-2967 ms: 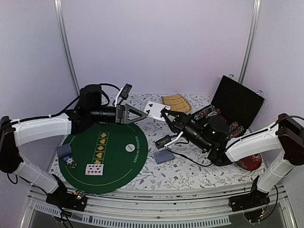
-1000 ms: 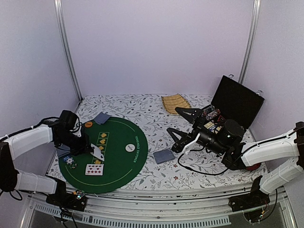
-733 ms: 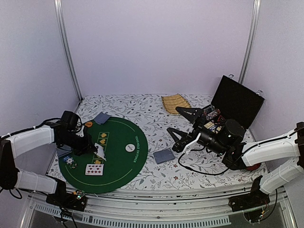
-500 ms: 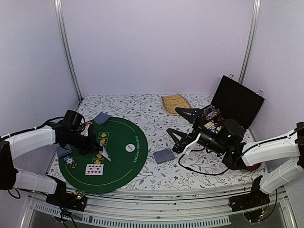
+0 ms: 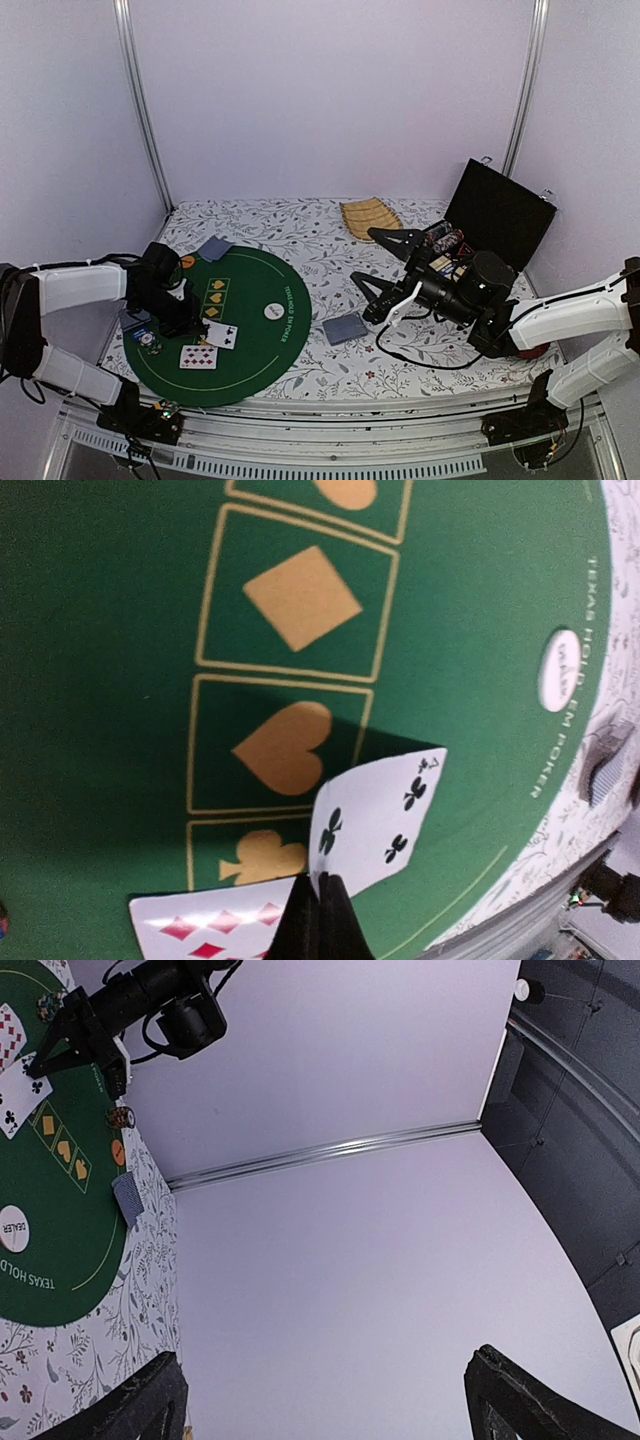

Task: Distribute texas hold em gaming equipment
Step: Distribute the poker card in the community card area.

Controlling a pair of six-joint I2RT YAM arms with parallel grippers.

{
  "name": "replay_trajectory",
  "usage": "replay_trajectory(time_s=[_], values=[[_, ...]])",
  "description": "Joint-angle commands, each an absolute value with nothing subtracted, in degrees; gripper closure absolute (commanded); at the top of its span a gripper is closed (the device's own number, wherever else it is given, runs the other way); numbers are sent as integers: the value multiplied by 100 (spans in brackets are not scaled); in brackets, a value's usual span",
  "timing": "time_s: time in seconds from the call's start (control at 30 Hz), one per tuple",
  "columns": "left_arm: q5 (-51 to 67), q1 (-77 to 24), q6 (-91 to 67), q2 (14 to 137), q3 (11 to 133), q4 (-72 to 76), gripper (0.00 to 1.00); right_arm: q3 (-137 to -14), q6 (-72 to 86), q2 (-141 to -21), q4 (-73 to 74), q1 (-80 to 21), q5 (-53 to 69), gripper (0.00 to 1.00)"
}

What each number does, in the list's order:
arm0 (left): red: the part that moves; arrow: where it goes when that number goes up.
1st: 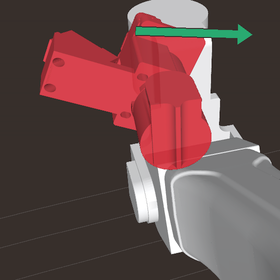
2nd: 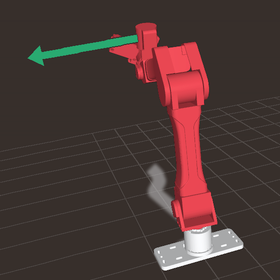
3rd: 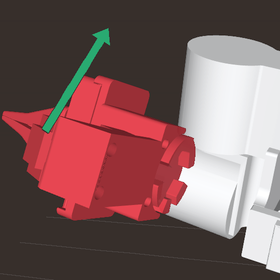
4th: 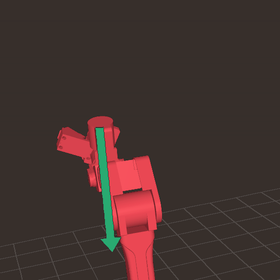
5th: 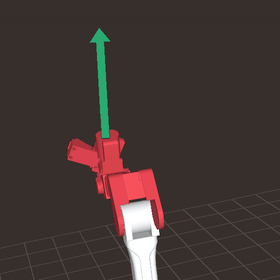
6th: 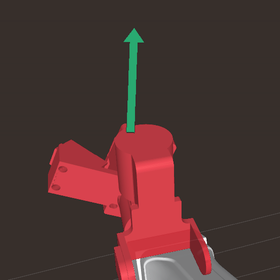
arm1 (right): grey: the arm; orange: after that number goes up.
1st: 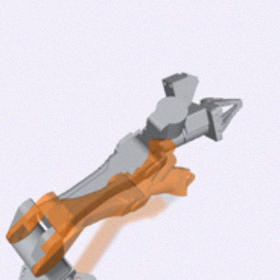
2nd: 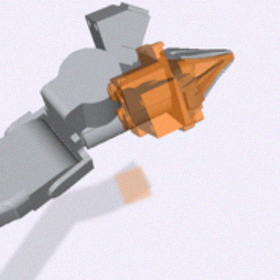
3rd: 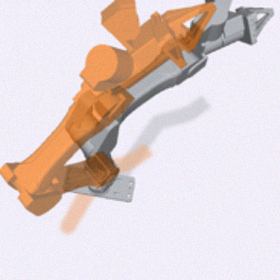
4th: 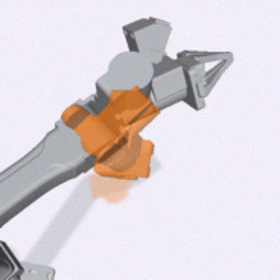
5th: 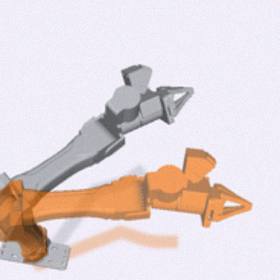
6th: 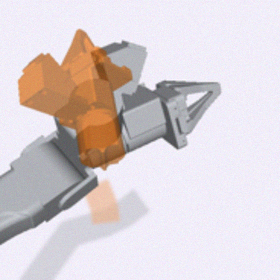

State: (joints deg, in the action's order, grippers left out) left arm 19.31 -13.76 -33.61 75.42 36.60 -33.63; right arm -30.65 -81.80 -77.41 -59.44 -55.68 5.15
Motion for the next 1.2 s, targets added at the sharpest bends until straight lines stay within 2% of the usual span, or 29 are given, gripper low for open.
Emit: replay_trajectory(time_s=[0.0,0.4,0.77,0.87,1.07,1.17], values=[[1308,-1381,-3314,7701,3827,-3786,100,-3005,-8038,-7563,-5884,-5536,575,1],[353,-1416,-3272,7934,4045,-4069,100,-2977,-8016,-7511,-5803,-5529,589,1],[251,-1414,-3032,8240,4243,-4259,100,-3003,-8023,-7485,-5709,-5536,628,1],[170,-1410,-2993,8237,4302,-4339,83,-3012,-8024,-7477,-5691,-5535,637,1],[138,-1416,-2910,8198,4366,-4407,58,-3025,-8016,-7484,-5656,-5529,670,1],[10,-1419,-2900,8128,4457,-4548,51,-3041,-8016,-7473,-5607,-5533,672,1]])
